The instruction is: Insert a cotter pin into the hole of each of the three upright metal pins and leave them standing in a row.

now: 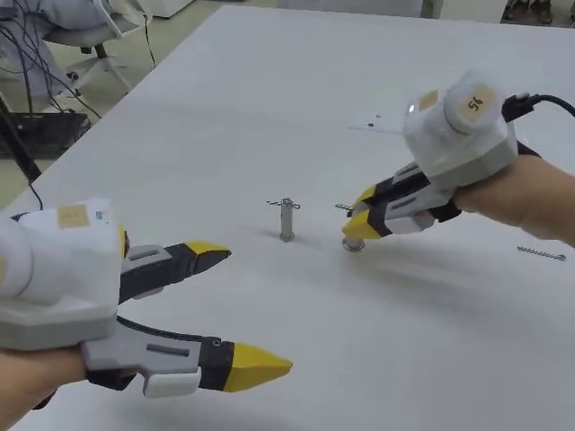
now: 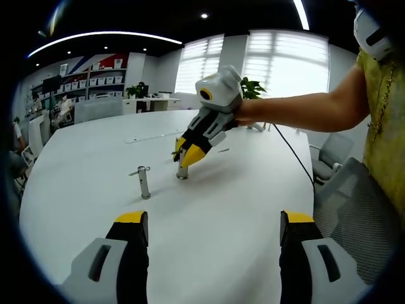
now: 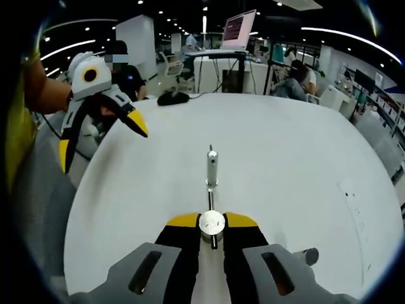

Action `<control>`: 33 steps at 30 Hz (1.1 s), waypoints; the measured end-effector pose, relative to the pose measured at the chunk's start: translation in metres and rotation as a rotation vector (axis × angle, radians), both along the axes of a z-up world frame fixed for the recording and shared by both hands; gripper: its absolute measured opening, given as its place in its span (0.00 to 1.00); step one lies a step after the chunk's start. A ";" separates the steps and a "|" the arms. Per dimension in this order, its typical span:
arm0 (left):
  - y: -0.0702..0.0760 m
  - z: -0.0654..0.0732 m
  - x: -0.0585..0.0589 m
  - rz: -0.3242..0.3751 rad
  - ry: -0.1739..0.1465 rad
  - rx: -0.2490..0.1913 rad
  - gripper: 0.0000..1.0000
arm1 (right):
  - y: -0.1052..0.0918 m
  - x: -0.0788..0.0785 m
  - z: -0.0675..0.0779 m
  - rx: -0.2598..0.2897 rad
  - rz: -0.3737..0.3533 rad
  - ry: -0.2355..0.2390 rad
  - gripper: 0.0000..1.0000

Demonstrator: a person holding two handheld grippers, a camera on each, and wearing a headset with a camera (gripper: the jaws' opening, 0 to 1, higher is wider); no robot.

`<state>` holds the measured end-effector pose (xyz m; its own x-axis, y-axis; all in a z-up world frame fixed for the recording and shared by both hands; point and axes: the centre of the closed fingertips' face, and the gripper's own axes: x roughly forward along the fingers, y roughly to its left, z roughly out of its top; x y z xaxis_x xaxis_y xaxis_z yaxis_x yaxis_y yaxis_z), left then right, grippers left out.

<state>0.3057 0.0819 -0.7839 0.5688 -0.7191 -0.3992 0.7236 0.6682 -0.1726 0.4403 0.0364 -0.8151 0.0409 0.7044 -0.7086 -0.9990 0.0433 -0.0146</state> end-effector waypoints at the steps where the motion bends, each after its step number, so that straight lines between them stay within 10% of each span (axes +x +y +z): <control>1: -0.001 0.000 0.001 0.000 0.002 -0.001 0.85 | 0.000 0.002 -0.002 -0.004 0.002 0.005 0.12; 33: -0.004 -0.007 0.000 -0.001 0.016 0.002 0.83 | -0.001 0.008 -0.013 -0.024 0.041 0.023 0.23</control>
<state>0.3053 0.0781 -0.7905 0.5614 -0.7188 -0.4101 0.7215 0.6678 -0.1829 0.4485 0.0356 -0.8281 -0.0039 0.6883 -0.7254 -1.0000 0.0024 0.0076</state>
